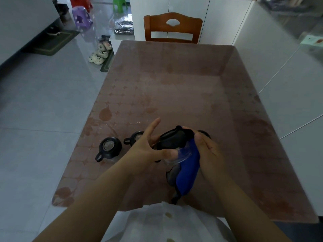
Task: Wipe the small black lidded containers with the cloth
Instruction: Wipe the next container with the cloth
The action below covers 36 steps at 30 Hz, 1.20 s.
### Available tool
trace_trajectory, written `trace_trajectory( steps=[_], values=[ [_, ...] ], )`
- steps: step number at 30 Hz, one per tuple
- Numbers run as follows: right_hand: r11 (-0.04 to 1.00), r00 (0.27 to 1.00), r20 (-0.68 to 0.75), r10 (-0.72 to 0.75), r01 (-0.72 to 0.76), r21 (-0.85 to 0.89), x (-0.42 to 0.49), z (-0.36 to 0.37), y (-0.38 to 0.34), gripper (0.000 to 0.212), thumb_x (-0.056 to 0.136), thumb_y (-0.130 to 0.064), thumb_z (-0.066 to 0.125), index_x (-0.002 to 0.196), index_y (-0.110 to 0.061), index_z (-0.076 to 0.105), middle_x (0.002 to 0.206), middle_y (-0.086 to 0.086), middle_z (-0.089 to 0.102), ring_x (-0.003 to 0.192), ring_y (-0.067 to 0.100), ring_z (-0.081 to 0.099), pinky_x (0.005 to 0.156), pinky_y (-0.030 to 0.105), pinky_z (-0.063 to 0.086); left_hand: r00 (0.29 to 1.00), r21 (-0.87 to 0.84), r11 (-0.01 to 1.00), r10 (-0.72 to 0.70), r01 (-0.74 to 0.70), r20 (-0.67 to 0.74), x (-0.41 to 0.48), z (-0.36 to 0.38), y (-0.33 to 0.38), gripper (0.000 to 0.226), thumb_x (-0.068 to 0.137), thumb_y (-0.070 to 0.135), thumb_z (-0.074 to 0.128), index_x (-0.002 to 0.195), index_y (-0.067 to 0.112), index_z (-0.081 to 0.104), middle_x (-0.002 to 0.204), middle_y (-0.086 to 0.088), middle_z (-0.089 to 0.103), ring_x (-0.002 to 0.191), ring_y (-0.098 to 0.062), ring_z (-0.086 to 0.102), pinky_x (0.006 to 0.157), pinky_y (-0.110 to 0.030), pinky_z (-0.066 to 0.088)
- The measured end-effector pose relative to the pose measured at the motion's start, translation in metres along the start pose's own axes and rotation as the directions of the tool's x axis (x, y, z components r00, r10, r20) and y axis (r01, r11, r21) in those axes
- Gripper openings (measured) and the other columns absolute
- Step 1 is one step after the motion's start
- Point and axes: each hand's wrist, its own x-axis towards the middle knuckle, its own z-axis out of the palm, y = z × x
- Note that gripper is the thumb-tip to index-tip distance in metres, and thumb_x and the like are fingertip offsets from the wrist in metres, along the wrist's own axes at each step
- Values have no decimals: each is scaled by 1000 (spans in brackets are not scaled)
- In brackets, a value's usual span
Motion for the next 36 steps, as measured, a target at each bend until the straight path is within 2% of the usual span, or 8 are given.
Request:
trace_trajectory(
  steps=[4,10,15,20,23,27,32,36],
  values=[
    [1000,998,59,-3,3,-4,-5,9,0,40,87,-49,38,119,-36,56,122,-17,62,116,3,56,99,23,44,999,-76,997,34,-34,-3,0,-1,-2,107,42,41,89,131,51,30,122,-3,66,107,-17,65,87,-31,55],
    [918,965,167,203,-247,310,-15,9,-2,80,67,-73,61,129,-24,54,133,6,58,124,28,53,107,54,36,984,-97,987,136,-125,113,0,-5,-1,117,45,36,92,140,50,24,127,-6,63,118,-24,59,100,-41,48],
    [993,989,103,106,-111,48,-14,10,-17,76,48,-72,72,114,-51,40,113,-39,54,99,-25,51,78,2,44,989,116,982,150,-148,-9,2,-11,5,98,36,63,84,123,42,43,136,5,49,122,-19,54,103,-44,46],
    [998,998,-54,-18,14,-67,-10,12,-16,71,59,-45,74,118,-52,36,123,-32,46,102,-26,47,84,4,44,976,334,936,162,-106,-143,-3,1,7,53,61,58,63,109,38,52,117,2,58,106,-17,58,94,-33,49],
    [991,995,-70,-67,58,-118,-9,16,-13,77,63,-37,76,130,-43,37,127,-28,47,108,-21,48,89,7,44,992,216,975,81,-59,-95,-7,14,12,71,67,65,48,128,30,42,112,12,56,100,-3,57,84,-19,50],
    [985,995,-60,-76,66,-158,-13,27,-13,78,63,-38,73,126,-53,30,134,-21,43,116,-20,43,90,4,42,991,51,998,33,-27,-130,-4,25,12,95,57,73,68,134,28,38,124,9,55,108,-7,57,89,-28,52],
    [979,988,96,-119,133,-152,-14,24,-8,79,76,-53,66,142,-45,23,151,-8,33,138,10,35,109,42,39,971,-59,995,70,-85,-230,-5,24,16,69,60,39,73,121,26,42,111,12,57,99,-7,62,81,-26,57],
    [990,993,25,-119,120,-72,-11,20,2,57,91,-52,43,141,-26,36,146,-1,43,135,16,41,110,47,36,972,-45,990,124,-136,-202,-5,18,15,62,69,30,70,121,21,36,111,7,57,84,2,67,69,-16,56]
  ],
)
